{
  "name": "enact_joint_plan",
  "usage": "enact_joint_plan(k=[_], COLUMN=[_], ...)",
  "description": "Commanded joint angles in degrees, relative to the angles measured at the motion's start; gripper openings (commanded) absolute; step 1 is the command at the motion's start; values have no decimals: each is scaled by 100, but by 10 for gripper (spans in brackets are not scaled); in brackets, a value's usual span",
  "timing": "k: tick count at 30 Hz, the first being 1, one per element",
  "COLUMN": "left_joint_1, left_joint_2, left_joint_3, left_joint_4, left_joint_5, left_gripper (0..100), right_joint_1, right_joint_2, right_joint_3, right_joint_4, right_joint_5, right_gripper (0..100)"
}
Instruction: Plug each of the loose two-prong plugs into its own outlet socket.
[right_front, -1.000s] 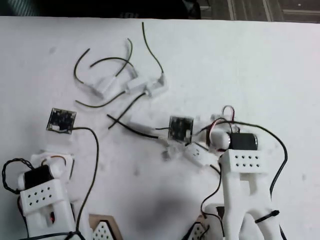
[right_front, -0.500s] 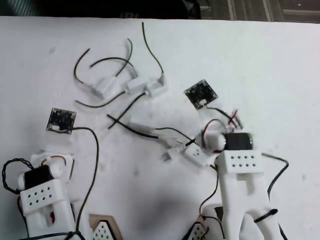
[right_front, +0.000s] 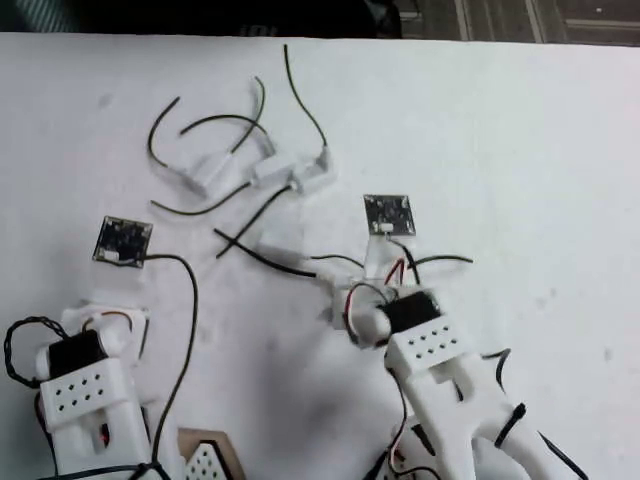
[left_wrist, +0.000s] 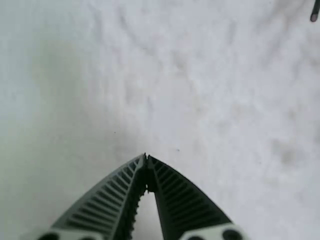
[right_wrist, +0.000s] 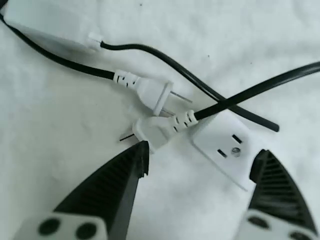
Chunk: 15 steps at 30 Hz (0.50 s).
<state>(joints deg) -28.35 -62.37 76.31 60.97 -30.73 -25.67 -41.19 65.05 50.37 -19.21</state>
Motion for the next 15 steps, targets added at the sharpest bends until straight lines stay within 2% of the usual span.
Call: enact_joint_plan(k=[1,6,15], left_joint_1=[4,4,4], left_joint_2=[-84,-84,-84], left_joint_3=[0,0,0], left_joint_4=[-88,-88,-88], left_joint_5=[9,9,9], left_gripper=[24,24,24], right_joint_1=[-66,-66,-488], right_joint_2=[-127,-119,-136], right_joint_3=[255,484,185], right_joint_4=[-673,-1086,-708], right_joint_5=[-88,-185,-536], right_gripper=[315,314,314])
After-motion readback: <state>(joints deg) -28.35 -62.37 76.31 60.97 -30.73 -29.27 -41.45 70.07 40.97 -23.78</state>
